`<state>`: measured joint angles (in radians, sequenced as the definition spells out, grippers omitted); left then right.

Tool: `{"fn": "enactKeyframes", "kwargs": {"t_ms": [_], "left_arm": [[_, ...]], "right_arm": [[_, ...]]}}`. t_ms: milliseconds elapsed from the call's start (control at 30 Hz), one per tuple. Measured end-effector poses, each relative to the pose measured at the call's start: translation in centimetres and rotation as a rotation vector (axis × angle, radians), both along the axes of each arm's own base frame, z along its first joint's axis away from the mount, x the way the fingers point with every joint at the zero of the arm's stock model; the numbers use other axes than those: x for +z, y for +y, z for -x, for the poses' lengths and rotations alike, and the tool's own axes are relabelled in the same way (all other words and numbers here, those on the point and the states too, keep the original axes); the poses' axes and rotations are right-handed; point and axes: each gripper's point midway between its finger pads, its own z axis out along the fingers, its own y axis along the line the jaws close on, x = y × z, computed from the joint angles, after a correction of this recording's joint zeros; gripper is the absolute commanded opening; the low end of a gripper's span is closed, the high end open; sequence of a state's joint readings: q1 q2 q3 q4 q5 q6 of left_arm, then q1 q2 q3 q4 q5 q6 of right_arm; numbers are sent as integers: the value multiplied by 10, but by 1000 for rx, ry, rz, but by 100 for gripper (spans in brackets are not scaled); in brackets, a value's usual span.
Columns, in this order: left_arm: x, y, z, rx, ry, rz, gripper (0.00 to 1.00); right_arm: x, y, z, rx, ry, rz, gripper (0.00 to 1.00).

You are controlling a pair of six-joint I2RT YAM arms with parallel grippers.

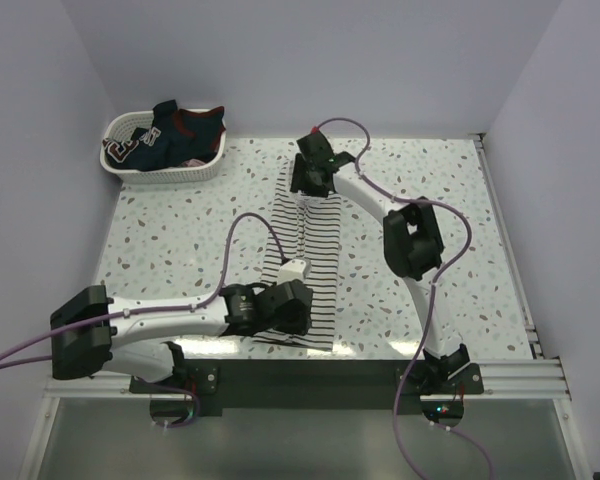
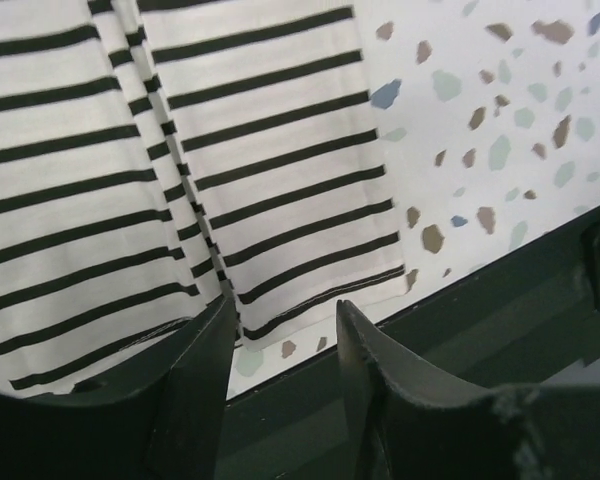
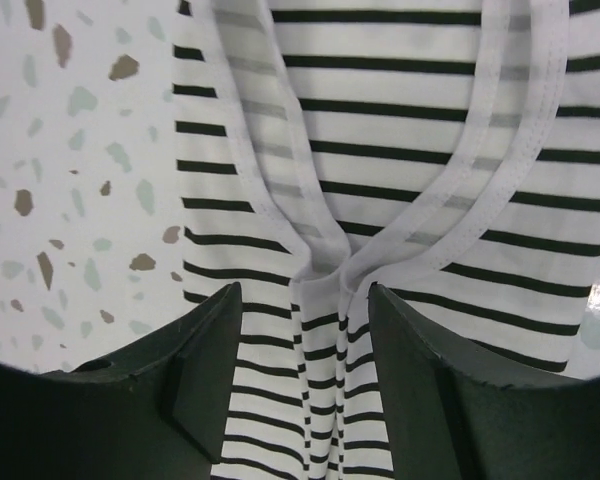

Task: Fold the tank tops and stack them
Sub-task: Fold the tank top

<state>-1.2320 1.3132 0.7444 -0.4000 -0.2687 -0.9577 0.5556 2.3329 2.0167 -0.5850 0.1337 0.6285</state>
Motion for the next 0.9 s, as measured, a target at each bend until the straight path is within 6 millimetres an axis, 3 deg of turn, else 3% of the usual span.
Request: {"fn": "enactKeyframes", "kwargs": {"t_ms": [100, 167, 333, 467, 567, 733, 900], "left_arm": [[22, -7, -15, 30, -27, 32, 50], [39, -5, -40, 89, -55, 64, 48], [75, 27, -130, 296, -124, 111, 41], [89, 46, -206, 399, -197, 93, 37], [77, 55, -246, 424, -224, 59, 34], [29, 65, -282, 420, -179, -2, 30], [-13, 55, -308, 377, -146, -9, 30]], "right_arm": [[19, 4, -9, 7, -46, -18, 62], [23, 0, -10, 6, -49, -18, 61], [16, -31, 3, -26, -5, 9, 55], [4, -54, 17, -44, 38, 39, 36], [-5, -60, 22, -46, 58, 50, 23], [-13, -59, 28, -36, 75, 59, 18], [-29, -56, 22, -32, 91, 71, 17]]}}
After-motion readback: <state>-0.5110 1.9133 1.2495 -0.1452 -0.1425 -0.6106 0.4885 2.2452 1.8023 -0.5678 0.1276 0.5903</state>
